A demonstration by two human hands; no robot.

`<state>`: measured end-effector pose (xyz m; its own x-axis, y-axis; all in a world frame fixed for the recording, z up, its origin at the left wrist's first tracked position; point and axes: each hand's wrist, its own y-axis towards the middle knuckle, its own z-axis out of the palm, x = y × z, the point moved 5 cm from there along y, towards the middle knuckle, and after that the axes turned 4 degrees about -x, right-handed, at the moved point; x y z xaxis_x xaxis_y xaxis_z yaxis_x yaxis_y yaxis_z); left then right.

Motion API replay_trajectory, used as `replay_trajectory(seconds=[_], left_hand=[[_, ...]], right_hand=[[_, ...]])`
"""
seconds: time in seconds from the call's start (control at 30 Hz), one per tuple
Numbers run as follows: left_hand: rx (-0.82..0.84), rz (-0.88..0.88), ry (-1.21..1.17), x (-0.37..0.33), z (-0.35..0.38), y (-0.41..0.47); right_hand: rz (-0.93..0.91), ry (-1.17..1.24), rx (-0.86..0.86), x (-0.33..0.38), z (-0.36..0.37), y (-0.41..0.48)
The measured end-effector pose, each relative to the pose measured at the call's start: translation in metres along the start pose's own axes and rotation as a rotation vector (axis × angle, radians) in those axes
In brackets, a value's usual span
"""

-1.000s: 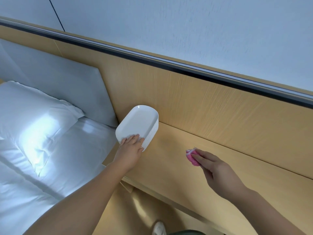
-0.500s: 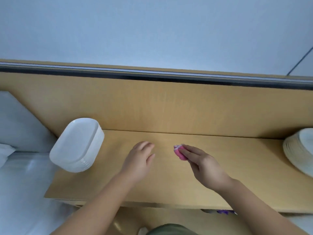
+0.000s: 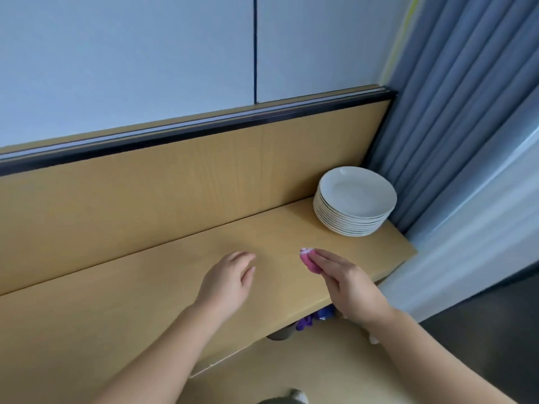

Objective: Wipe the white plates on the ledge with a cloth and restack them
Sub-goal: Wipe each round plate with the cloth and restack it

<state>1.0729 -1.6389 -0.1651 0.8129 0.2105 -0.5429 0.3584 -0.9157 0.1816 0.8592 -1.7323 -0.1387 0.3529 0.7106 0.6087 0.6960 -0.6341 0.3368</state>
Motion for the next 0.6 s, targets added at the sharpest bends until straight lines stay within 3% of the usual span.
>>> replay_trajectory(seconds=[0.6], left_hand=[[0.074, 0.039, -0.054, -0.076, 0.072, 0.144]], right_hand=[[0.43, -0.122, -0.149, -0.125, -0.102, 0.007]])
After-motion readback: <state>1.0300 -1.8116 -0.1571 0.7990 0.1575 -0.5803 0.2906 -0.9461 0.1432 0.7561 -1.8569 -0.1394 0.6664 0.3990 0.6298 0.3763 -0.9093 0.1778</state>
